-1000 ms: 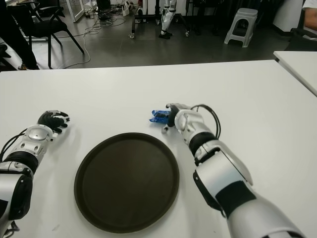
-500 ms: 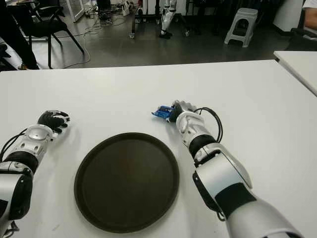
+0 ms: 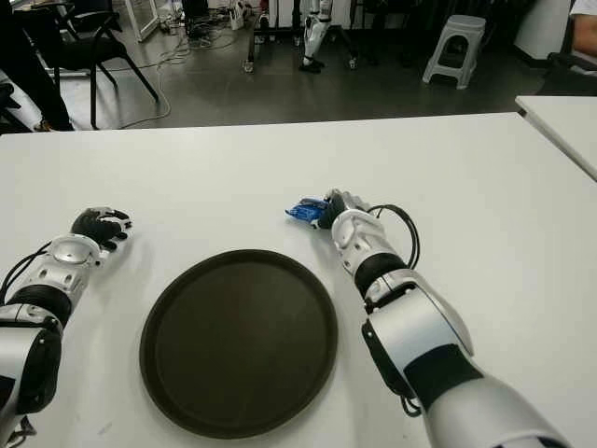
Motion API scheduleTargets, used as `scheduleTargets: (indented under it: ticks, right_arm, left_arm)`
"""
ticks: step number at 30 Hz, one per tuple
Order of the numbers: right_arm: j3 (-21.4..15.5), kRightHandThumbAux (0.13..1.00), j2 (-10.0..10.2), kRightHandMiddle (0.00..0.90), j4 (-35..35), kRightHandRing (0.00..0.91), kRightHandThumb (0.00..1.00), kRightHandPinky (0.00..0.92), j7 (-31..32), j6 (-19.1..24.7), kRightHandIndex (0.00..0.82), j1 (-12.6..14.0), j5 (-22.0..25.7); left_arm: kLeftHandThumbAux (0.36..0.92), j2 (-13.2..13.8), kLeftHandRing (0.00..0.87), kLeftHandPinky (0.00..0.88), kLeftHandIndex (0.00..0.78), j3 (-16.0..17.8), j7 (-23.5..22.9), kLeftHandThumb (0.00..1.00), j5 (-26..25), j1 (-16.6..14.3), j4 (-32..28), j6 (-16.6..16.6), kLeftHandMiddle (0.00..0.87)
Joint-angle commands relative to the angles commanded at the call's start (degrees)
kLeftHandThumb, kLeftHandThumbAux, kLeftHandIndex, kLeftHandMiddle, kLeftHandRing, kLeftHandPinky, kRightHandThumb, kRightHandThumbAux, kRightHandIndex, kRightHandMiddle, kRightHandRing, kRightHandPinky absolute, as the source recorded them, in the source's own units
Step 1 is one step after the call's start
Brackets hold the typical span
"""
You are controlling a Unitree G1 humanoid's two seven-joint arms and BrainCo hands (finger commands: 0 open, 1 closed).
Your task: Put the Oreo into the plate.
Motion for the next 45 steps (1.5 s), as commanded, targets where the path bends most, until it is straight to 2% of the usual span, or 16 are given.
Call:
scheduleTargets:
  ticks: [16, 23, 31, 45]
  right_arm:
    - [-0.1, 0.73, -0.1, 0.742, 0.1, 0.746, 0.694, 0.728, 0.8, 1.0, 0.433, -0.2, 0.0]
    - [-0.9, 0.729, 0.0, 0.753, 0.2, 0.755, 0.695, 0.74, 1.5, 1.4, 0.433, -0.4, 0.6]
    - [-1.3, 0.729, -0.2, 0.756, 0.1, 0.758, 0.696, 0.742, 1.3, 1.2, 0.434, -0.3, 0.8]
    - [-1.5, 0.735, -1.3, 0.742, -0.3, 0.736, 0.693, 0.732, -0.4, -1.9, 0.427, -0.3, 0.9]
  left_arm:
    - [0.731, -0.1, 0.181, 0.166, 0.396, -0.4, 0.6, 0.669, 0.4, 0.1, 0.1, 0.0, 0.151]
    - [0.732, -0.2, 0.17, 0.151, 0.396, 0.5, 0.3, 0.669, -0.6, 0.2, 0.1, -0.4, 0.141]
    - [0.73, -0.2, 0.159, 0.149, 0.397, -0.3, 0.3, 0.669, 0.3, -0.2, 0.1, 0.4, 0.133]
    - [0.73, 0.0, 0.186, 0.192, 0.397, -1.2, 0.8, 0.668, 1.1, -0.3, 0.1, 0.7, 0.16]
